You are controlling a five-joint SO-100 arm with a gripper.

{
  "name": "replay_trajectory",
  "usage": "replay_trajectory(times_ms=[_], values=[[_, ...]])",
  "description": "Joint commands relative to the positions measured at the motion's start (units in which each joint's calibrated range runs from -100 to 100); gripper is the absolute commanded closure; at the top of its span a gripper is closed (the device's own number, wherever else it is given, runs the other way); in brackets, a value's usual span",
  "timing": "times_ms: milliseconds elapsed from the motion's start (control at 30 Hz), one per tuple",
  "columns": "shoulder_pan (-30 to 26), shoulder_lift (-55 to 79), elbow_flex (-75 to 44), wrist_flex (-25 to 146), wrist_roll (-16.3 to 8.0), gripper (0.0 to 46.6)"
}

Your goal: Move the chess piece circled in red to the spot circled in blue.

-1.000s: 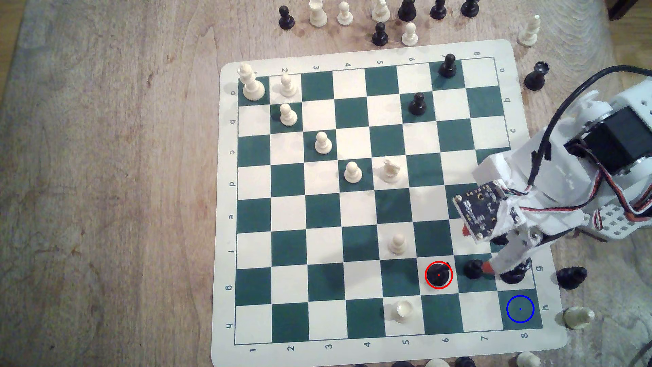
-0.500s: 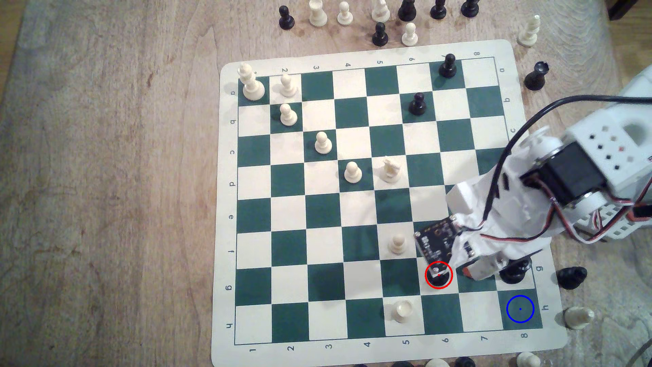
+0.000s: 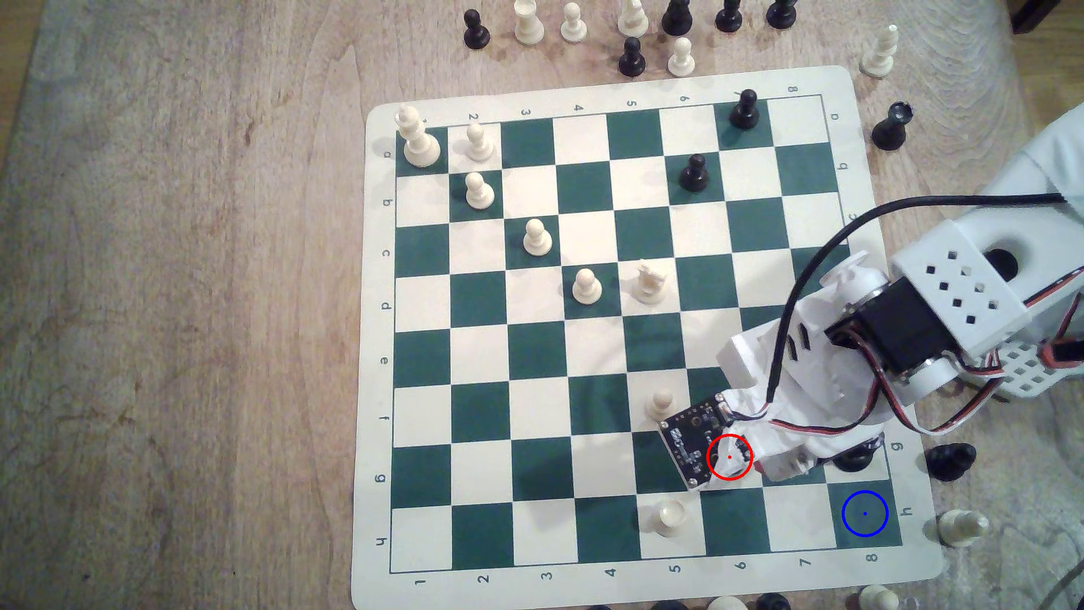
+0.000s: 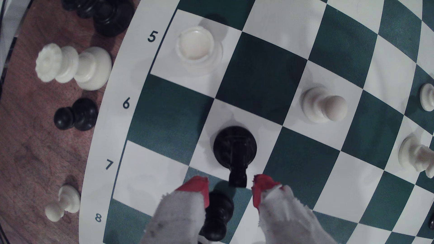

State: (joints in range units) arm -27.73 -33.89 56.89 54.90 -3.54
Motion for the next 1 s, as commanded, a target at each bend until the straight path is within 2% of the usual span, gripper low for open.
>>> replay_trajectory(times_ms=[0, 567, 733, 967], values=[[0.47, 1.55, -1.13, -2.48, 0.15, 36.2], [0.63, 5.45, -3.67, -5.11, 0.24, 40.4], [0.24, 5.28, -4.22, -4.78, 0.15, 46.2], [0.47, -1.51, -5.76, -1.17, -0.54, 46.3]])
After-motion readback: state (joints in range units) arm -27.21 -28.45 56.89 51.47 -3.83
